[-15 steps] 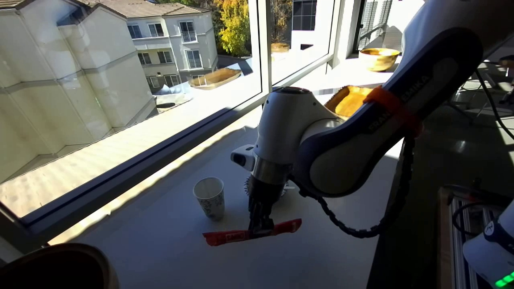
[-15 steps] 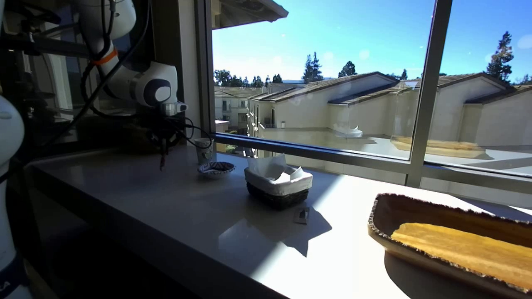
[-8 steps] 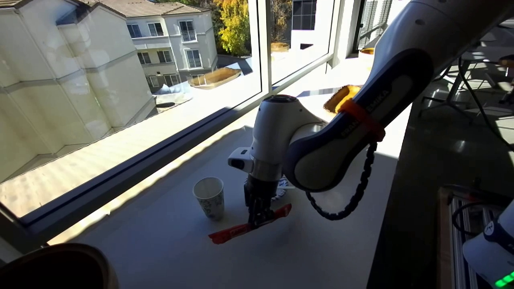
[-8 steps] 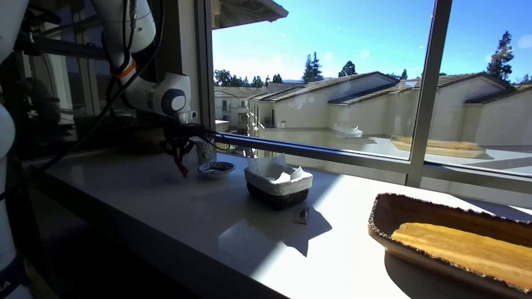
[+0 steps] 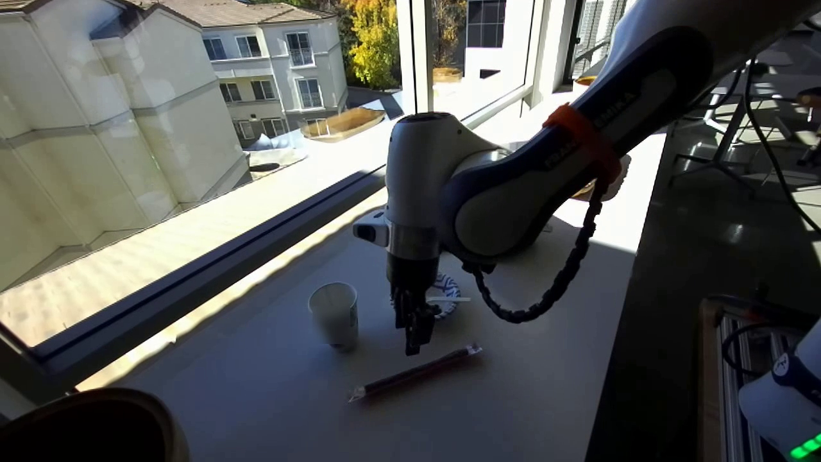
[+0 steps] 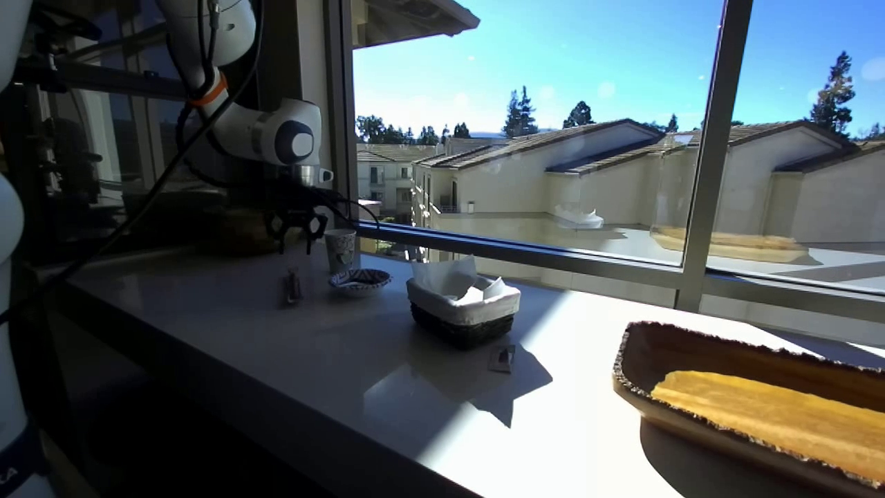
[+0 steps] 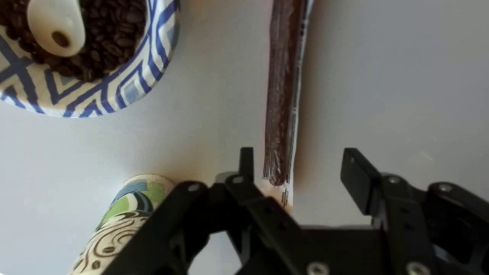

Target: Put the red object directly onto the counter

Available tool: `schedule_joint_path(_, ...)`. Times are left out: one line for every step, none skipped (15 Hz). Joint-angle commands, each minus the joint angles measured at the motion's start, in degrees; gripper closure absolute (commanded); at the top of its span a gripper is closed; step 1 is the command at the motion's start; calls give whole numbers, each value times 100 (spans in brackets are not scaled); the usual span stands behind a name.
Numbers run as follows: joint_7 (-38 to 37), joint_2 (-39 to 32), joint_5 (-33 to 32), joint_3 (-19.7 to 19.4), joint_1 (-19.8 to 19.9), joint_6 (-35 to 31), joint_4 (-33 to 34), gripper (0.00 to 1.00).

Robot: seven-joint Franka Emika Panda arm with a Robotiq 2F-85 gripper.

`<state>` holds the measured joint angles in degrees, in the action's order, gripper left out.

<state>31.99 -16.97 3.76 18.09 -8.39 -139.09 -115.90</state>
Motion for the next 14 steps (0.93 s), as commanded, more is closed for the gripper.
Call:
schedule_joint_path(-1100,1045,28,-197,-43,1222,60,7)
schedule_joint_path(-1321,1299,29,-286,-8,1541,127,1)
schedule_joint_path(-1509,1569,-1,-401,36,1768,147,0)
schedule_joint_path(-1671,1823,-4,-528,83,2058,199,0)
schedule_joint_path(-1788,2058,2,-670,146,2304,226,0)
schedule_joint_path(-1944,2295,-73,-812,201,2548,249,0)
schedule_joint_path(-2063,2521,-126,-965,277,2795,254,0)
schedule_joint_path(-2144,2770,-178,-1125,376,2958,166,0)
schedule_joint_path(-1871,2338,-68,-1019,192,2687,388,0)
schedule_joint_path(-1837,2495,-64,-1120,241,2765,387,1)
schedule_joint_path(-1819,2536,-62,-1145,242,2765,387,1)
schedule_joint_path(-1819,2513,-62,-1133,229,2765,384,0)
schedule_joint_path(-1822,2461,-61,-1104,201,2760,383,0)
schedule_joint_path(-1827,2407,-59,-1079,176,2753,382,0)
